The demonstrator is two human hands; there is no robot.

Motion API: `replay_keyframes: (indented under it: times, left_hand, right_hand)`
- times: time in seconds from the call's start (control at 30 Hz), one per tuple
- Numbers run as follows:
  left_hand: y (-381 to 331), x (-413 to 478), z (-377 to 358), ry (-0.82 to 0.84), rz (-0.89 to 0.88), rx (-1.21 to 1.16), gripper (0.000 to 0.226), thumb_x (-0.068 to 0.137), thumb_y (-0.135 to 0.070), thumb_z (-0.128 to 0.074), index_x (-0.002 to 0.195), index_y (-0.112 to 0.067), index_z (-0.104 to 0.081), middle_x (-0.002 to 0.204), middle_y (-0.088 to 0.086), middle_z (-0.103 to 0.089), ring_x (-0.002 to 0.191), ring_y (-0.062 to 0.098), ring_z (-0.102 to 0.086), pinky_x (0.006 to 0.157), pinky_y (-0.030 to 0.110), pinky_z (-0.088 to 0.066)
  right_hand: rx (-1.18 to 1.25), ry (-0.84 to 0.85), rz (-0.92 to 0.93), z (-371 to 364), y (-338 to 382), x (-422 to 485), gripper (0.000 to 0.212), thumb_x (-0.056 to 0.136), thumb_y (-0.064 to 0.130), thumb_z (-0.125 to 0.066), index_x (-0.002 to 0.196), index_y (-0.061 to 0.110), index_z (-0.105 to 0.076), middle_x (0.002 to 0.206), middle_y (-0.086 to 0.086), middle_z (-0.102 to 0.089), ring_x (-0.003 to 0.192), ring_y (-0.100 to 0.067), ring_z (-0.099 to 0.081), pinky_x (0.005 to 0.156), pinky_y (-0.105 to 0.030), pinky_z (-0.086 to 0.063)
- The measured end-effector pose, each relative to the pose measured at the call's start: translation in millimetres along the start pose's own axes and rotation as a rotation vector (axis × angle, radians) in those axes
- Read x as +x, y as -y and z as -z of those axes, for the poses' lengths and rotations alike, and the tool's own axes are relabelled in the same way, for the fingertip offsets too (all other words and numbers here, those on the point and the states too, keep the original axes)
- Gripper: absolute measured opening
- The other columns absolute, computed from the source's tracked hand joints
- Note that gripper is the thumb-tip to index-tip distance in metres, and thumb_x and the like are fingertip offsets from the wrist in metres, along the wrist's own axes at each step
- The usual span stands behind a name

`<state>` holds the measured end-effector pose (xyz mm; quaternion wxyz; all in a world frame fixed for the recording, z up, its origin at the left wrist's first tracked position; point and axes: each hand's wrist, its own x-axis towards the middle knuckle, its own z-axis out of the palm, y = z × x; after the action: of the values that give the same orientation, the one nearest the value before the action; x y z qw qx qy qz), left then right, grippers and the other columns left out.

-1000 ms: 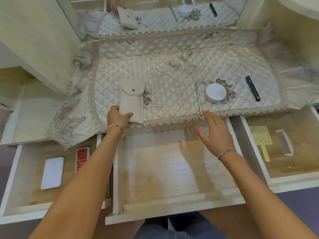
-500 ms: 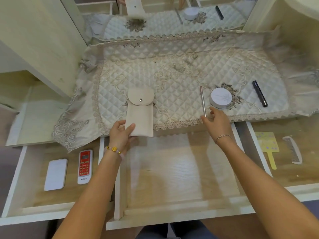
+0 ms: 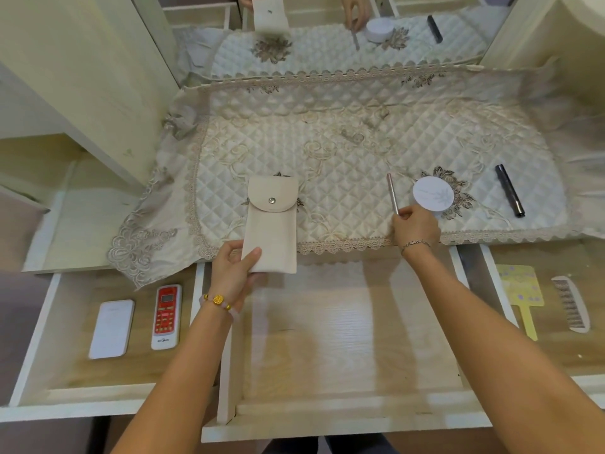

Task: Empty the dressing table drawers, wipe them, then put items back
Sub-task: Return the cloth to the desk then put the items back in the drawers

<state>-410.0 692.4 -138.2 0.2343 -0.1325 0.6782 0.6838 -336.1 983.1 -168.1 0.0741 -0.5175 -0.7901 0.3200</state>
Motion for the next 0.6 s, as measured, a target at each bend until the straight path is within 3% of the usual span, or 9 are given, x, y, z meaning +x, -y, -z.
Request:
replay_keyframes:
  times: [0.17,0.37,0.6]
  left_hand:
    - [0.4,-3.8,3.0,0.016,0.000,-0.020,0.016,0.088,-0.006,-0.061,0.096,-0.017,-0.051,0.098,0.003,-0.065,0.087,0.013,-0.064,0.058,0.020,-0.056]
    - [13.7,-22.7,8.6,0.046,0.014,-0.023,0.017,0.088,-0.004,-0.060,0.098,-0.014,-0.051,0.099,0.004,-0.065,0.089,0.013,-0.063,0.055,0.019,-0.054]
    - [54.8,-56.9,33.5,0.062,0.108,-0.011,0.017,0.087,-0.001,-0.060,0.093,-0.014,-0.050,0.098,0.004,-0.068,0.094,0.022,-0.064,0.057,0.022,-0.056]
  right_hand:
    - [0.134,0.016,-0.012,5.4,-13.9,-14.0,0.021,0.083,0.017,-0.057,0.100,0.012,-0.069,0.090,-0.008,-0.070,0.086,-0.025,-0.062,0.067,-0.025,-0.038]
    - [0.377,0.104,-0.056,-0.7,-46.6,-55.1,0.014,0.081,0.018,-0.063,0.092,0.012,-0.069,0.061,0.006,-0.053,0.062,-0.014,-0.051,0.068,-0.033,-0.047]
    - [0.403,0.223,-0.084,-14.0,-74.9,-116.3,0.006,0.081,0.016,-0.066,0.082,0.022,-0.064,0.065,0.001,-0.056,0.065,-0.018,-0.054,0.073,-0.037,-0.051]
